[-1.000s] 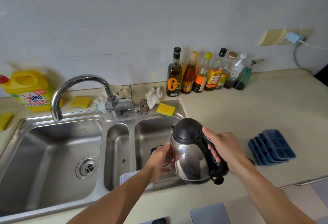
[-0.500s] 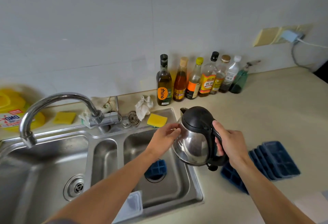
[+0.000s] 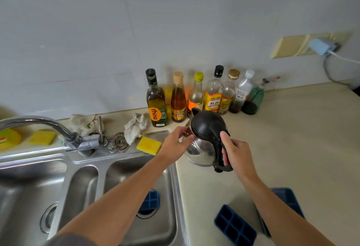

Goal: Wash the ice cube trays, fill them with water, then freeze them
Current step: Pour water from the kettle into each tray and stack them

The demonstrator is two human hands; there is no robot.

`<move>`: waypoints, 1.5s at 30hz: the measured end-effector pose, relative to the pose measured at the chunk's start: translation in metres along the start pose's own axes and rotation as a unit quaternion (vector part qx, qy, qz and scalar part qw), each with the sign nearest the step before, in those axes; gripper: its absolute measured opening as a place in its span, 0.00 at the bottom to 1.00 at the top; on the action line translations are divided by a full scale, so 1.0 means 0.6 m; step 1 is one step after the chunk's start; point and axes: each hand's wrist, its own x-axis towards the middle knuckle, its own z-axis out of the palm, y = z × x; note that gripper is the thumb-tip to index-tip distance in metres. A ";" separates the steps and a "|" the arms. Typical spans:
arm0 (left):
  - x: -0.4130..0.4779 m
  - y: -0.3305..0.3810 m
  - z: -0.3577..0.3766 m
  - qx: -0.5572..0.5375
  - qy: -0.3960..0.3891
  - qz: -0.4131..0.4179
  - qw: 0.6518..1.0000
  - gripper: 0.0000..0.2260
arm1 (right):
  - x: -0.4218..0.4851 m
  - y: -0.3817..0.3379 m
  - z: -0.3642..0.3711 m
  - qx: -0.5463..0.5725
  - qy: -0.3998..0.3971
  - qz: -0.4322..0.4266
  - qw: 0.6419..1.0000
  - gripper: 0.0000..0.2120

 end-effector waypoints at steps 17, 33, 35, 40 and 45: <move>-0.130 -0.126 -0.123 0.071 0.004 -0.046 0.996 0.06 | -0.131 -0.026 0.104 -0.166 0.021 -0.174 0.971 0.14; -0.388 -0.408 -0.339 0.221 0.024 -0.225 0.948 0.09 | -0.315 0.142 0.457 -0.399 -0.383 -0.005 0.834 0.20; -0.406 -0.426 -0.337 0.226 0.009 -0.243 0.943 0.09 | -0.320 0.157 0.468 -0.415 -0.389 0.009 0.823 0.22; -0.435 -0.447 -0.317 0.249 -0.060 -0.287 0.923 0.09 | -0.326 0.174 0.473 -0.417 -0.407 0.041 0.812 0.16; -0.445 -0.444 -0.300 0.221 -0.050 -0.294 0.929 0.10 | -0.334 0.180 0.474 -0.427 -0.399 0.025 0.811 0.16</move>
